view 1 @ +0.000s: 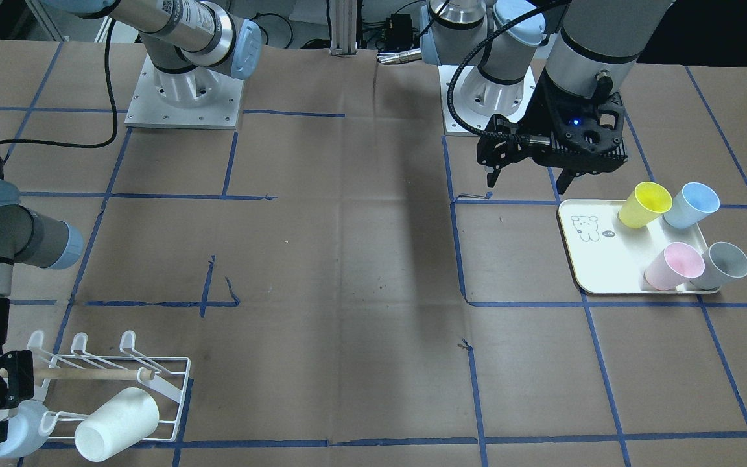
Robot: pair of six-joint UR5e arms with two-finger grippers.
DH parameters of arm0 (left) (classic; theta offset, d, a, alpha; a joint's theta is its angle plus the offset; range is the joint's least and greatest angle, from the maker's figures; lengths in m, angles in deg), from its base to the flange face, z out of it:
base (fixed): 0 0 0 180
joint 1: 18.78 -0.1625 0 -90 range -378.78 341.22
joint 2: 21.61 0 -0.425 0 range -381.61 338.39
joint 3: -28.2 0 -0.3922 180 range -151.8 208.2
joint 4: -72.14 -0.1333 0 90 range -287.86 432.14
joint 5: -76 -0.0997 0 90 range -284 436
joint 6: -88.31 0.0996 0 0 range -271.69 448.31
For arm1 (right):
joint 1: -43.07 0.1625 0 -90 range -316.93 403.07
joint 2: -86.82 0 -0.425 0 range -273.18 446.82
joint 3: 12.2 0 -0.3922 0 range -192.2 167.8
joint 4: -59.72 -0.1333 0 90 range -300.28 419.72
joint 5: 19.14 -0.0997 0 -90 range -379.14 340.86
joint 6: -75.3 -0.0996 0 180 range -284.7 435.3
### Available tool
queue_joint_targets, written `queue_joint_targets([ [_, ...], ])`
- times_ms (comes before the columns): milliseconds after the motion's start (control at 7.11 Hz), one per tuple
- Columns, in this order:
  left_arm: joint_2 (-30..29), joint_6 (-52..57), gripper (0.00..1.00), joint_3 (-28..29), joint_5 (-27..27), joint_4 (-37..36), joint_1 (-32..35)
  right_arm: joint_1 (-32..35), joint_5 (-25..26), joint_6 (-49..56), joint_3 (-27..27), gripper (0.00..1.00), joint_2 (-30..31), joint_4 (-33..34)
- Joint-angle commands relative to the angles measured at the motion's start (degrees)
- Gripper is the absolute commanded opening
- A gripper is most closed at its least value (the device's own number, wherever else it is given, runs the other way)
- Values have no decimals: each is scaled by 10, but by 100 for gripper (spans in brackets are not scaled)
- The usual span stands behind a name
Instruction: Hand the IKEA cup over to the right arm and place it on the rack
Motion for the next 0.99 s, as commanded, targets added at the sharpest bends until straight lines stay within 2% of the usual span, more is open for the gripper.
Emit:
queue_joint_targets([
  [0, 0, -21, 99, 0, 0, 0, 0, 9, 4, 0, 1, 100, 45, -63],
  [141, 0, -21, 99, 0, 0, 0, 0, 12, 5, 4, 1, 100, 86, -199],
  [281, 0, -21, 99, 0, 0, 0, 0, 13, 7, 7, 3, 100, 137, -371],
  [422, 0, -22, 99, 0, 0, 0, 0, 15, 22, 8, 12, 100, 194, -494],
  [563, 0, -22, 99, 0, 0, 0, 0, 23, 83, 7, 29, 100, 237, -612],
  [844, 0, -45, 99, 1, 2, 0, 0, 66, 198, 0, 79, 100, 277, -824],
])
